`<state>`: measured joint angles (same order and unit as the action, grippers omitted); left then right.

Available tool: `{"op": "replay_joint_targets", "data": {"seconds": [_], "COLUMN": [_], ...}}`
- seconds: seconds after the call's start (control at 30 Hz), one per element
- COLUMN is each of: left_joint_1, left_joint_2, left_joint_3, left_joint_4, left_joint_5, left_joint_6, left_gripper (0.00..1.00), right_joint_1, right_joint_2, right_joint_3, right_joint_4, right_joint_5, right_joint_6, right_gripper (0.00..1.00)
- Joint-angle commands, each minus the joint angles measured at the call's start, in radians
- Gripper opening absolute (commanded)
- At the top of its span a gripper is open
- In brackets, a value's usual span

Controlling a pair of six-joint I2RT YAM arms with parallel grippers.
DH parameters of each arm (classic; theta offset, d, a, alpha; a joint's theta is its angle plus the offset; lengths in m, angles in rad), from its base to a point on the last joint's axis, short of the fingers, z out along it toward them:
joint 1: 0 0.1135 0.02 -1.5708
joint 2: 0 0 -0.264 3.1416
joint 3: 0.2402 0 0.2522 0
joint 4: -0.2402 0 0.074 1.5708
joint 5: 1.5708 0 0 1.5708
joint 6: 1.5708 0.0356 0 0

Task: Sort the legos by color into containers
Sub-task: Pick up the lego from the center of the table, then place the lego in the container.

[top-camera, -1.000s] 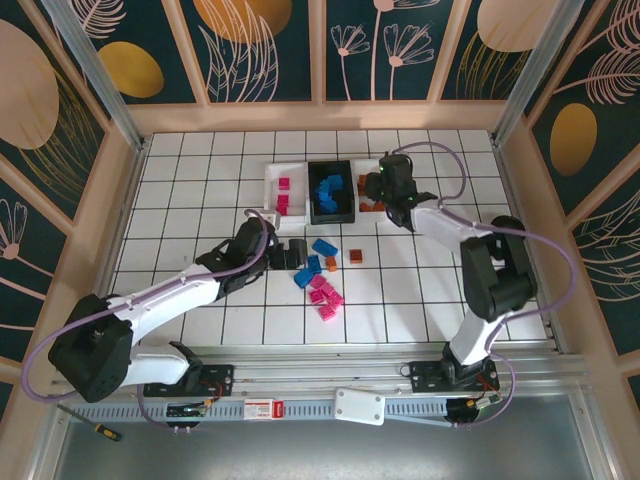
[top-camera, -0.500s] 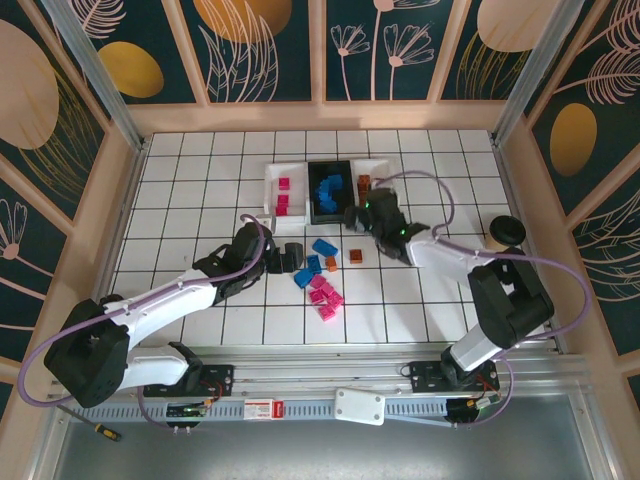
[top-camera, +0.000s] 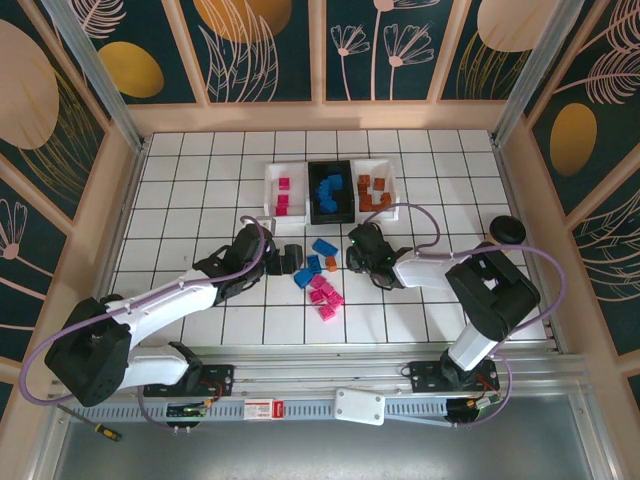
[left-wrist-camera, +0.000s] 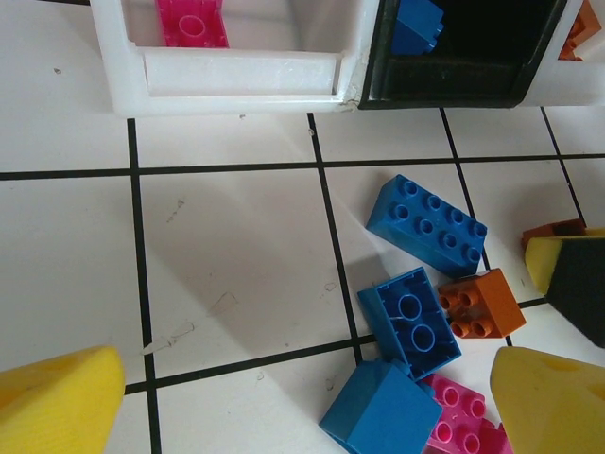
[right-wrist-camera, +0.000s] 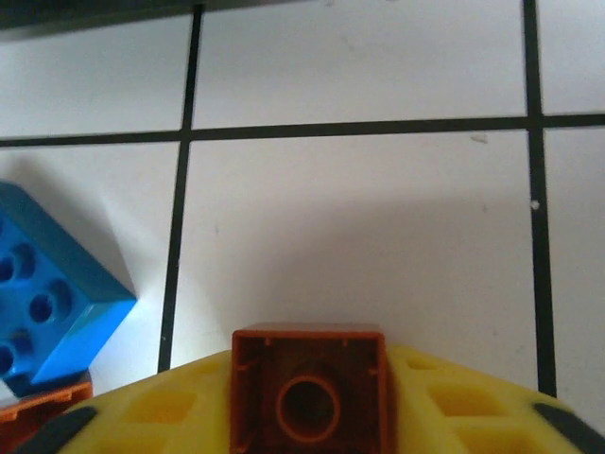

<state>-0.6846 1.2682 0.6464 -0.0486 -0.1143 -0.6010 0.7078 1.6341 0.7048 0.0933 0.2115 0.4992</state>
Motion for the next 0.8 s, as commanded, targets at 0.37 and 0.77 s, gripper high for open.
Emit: {"op": "replay_joint_targets", "data": {"seconds": [0.37,0.77], "left_joint_1": [0.003,0.004], "left_joint_2": [0.016,0.009], "left_joint_3": [0.001,0.006], "left_joint_4": [0.004,-0.021], "left_joint_5": [-0.004,-0.015], "left_joint_6": [-0.013,-0.022], "left_gripper": [0.99,0.99], "right_joint_1": [-0.267,-0.344], "right_joint_2": [-0.057,0.174], "right_joint_3": [0.273,0.575], "right_joint_4": [-0.04,-0.06], "right_joint_5": [-0.066,-0.135], "right_joint_6": [-0.137,-0.16], "right_gripper": [0.19,0.64]}}
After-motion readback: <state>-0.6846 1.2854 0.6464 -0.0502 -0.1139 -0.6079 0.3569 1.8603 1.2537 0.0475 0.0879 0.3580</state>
